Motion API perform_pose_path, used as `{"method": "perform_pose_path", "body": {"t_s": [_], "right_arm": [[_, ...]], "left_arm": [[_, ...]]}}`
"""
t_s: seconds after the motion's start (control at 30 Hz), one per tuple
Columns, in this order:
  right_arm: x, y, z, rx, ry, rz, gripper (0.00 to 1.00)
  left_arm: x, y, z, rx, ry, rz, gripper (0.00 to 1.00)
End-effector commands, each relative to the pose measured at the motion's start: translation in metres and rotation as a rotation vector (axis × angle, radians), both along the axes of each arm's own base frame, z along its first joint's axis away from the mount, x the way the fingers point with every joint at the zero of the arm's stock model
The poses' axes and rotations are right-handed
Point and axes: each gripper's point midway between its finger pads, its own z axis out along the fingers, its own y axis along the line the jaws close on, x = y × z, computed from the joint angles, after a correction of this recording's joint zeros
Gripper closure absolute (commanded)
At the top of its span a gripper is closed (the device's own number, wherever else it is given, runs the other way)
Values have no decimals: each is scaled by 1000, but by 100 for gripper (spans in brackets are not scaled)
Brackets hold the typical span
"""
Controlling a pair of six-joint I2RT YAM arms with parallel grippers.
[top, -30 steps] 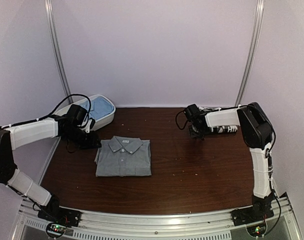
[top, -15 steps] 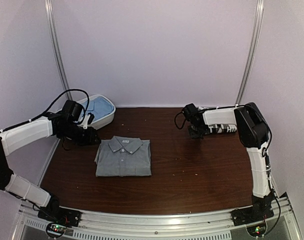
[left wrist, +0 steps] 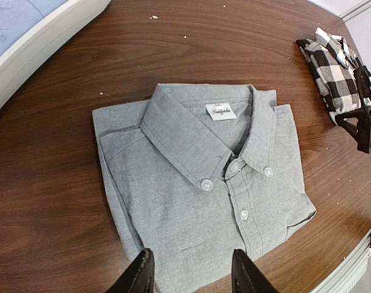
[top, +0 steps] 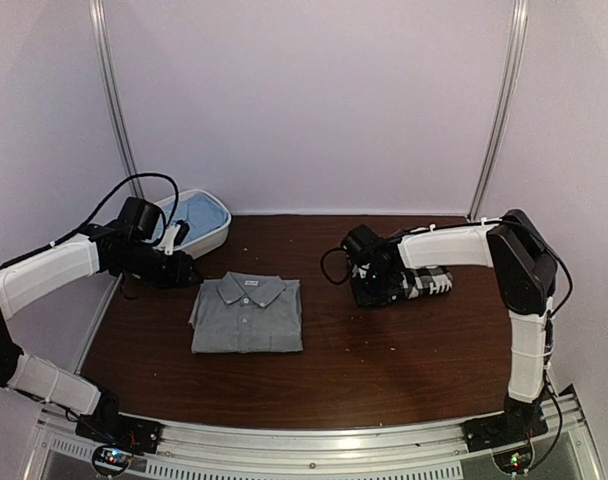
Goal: Fold and stack the long sleeve shirts
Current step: Move the square-folded shirt to the center of the board.
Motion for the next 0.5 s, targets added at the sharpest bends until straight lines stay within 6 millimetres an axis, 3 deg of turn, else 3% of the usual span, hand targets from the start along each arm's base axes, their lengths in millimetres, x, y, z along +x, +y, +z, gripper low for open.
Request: {"method": "perform_pose_path", "body": {"t_s": [0.0,0.2,0.47], "right_arm": [[-49,43,3,167,88,1,100],[-93,100,3,324,138,32,100],[-98,130,13,456,133,23,100]], "left_arm": [[-1,1,8,-11,-61,-25,56],[-10,3,-1,-13,-42,-20,56],[-13,5,-16,-30,-11,24,56]]}}
